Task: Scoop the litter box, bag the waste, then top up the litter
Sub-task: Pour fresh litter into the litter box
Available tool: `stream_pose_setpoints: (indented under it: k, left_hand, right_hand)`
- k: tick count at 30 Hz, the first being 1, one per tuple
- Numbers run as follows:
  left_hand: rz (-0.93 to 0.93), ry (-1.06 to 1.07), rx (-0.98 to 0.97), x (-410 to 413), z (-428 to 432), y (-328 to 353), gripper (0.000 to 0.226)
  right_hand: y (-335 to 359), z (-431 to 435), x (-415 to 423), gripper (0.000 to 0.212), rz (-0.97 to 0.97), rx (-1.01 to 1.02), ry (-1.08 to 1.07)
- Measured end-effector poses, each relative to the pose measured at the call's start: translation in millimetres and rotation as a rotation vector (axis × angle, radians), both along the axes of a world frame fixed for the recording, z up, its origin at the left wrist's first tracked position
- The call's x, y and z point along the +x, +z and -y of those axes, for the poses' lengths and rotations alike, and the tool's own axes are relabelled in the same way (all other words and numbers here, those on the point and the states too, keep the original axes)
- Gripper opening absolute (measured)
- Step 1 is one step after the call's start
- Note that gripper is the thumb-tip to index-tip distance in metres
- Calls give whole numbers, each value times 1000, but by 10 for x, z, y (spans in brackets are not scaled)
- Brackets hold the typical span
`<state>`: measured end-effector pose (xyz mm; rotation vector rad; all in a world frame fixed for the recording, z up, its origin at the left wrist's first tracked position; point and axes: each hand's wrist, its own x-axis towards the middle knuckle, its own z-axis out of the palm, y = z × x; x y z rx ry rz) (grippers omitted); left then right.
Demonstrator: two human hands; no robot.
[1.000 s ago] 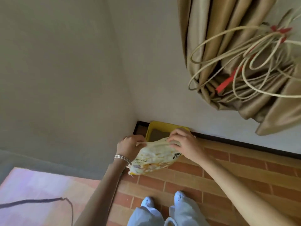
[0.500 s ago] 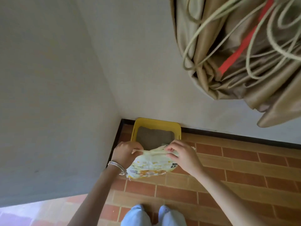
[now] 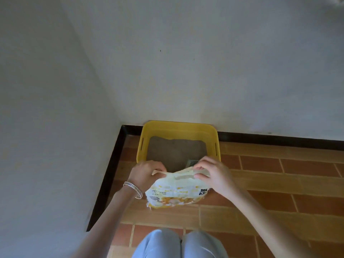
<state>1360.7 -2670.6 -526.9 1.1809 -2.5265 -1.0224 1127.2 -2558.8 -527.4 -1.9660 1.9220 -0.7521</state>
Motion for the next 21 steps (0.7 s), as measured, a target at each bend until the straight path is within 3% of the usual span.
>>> stream_pose_setpoints:
  k: [4,7,11,15,21]
  left_hand:
    - [-93,-19,-123,-47,285,-506,12]
    - [-217,51,-301,-43,577,-719,24]
    - [-292,145,-561,-96,842,-1011,30]
    - [-258,286,-681,-98,912,-1414,48]
    - [-257,303,-678,14,525,-1728,91]
  right_hand:
    - [-471,242,-104,16,-58,-109,15]
    - [-745,370,-155,23,-122,-232,2]
    - [-1057,487,-217,52,-252,-328,-119]
    - [-1363,460,-238,88,-149,-258,-213]
    - [-1667,283,-180,100,82,-286,-380]
